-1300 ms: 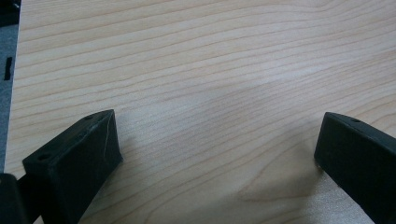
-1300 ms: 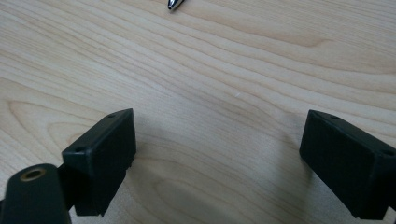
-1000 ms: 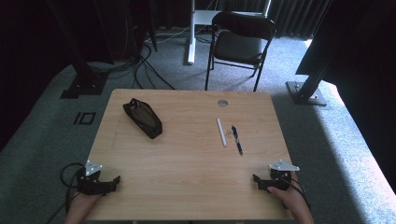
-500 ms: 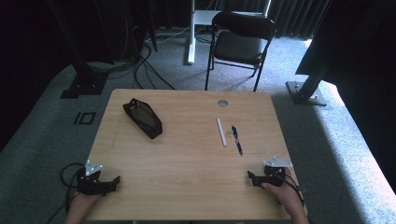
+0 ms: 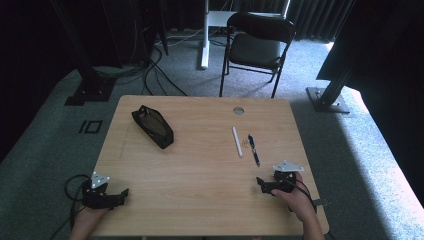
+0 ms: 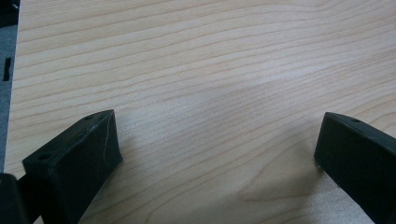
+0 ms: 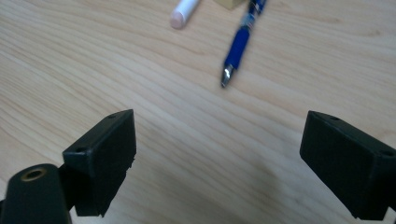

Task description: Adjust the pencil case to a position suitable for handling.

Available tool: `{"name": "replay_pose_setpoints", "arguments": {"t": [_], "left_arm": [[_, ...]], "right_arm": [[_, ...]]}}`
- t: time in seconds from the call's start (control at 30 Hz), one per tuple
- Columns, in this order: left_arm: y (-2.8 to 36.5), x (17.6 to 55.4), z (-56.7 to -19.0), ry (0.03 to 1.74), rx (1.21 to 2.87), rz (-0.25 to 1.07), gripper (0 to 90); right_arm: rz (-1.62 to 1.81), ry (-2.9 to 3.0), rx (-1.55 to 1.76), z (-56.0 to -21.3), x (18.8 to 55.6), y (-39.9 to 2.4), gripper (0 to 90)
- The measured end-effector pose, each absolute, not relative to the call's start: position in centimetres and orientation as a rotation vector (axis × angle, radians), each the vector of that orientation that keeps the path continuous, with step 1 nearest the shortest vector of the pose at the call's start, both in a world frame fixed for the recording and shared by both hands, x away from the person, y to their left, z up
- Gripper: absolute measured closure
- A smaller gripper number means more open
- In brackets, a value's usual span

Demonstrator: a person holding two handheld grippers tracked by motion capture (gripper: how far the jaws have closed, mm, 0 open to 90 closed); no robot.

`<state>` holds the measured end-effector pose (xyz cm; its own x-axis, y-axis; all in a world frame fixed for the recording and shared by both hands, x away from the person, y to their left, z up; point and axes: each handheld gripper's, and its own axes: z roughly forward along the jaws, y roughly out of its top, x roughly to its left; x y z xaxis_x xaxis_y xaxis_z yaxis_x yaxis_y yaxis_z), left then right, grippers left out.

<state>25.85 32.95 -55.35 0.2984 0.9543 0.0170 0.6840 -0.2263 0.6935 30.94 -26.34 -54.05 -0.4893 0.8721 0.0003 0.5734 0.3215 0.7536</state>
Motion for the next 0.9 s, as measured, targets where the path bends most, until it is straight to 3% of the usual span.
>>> {"name": "replay_pose_setpoints", "arguments": {"t": [0.9], "left_arm": [[32.9,25.9,-55.3,1.454,1.991,0.605,0.5]], "right_arm": [[1.056,2.218,1.170,-52.3,33.3,-20.5,10.6]]}}
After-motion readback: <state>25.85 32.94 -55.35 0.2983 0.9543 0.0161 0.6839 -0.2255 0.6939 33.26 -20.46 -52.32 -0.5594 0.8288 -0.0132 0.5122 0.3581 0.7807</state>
